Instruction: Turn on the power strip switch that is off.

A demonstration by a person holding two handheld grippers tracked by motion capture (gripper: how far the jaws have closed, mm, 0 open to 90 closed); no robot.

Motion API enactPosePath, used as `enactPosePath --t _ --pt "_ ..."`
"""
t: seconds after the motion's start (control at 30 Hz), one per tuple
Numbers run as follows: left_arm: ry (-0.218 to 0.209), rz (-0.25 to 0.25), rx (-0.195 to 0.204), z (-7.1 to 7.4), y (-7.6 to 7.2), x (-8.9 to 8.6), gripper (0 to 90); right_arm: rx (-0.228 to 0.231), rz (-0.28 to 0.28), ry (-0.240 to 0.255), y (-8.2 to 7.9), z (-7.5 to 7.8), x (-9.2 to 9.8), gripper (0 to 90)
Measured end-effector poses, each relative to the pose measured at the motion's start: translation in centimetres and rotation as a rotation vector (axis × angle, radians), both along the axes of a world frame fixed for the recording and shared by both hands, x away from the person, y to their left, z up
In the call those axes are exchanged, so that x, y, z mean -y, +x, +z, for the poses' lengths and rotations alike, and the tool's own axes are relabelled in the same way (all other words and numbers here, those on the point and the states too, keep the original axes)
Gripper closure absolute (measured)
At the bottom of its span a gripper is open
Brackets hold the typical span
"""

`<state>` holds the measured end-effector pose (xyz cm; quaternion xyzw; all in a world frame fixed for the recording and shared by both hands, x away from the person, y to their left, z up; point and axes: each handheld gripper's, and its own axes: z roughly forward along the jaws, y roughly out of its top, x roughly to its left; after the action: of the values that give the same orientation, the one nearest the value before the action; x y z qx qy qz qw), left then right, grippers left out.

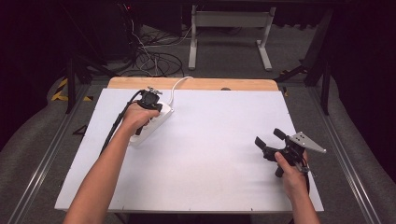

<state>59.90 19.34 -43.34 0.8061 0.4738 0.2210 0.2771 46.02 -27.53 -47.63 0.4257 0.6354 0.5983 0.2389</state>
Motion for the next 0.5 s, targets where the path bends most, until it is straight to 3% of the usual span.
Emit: enactPosePath --t 0.13,0.2,0.3,0.37,0.5 --pt "0.022 -0.009 -0.039 -0.9 0.0 0.1 90.0 0.004 -0.004 0.005 0.0 0.1 0.1 3.9" --pt "0.014 0.0 -0.036 -1.1 0.1 0.2 90.0 0.005 -0.003 0.005 0.0 0.1 0.0 3.9" --pt "0.058 0.001 -0.027 -1.1 0.1 0.3 90.0 -0.003 -0.004 0.008 0.0 0.1 -0.1 3.9" --pt "0.03 -0.001 -0.044 -1.1 0.1 0.1 90.0 0.0 -0.002 0.007 0.1 0.1 -0.2 3.9" --pt "0.011 -0.005 -0.026 -1.3 -0.1 -0.2 90.0 -0.002 -0.003 0.001 0.2 0.0 -0.1 3.9"
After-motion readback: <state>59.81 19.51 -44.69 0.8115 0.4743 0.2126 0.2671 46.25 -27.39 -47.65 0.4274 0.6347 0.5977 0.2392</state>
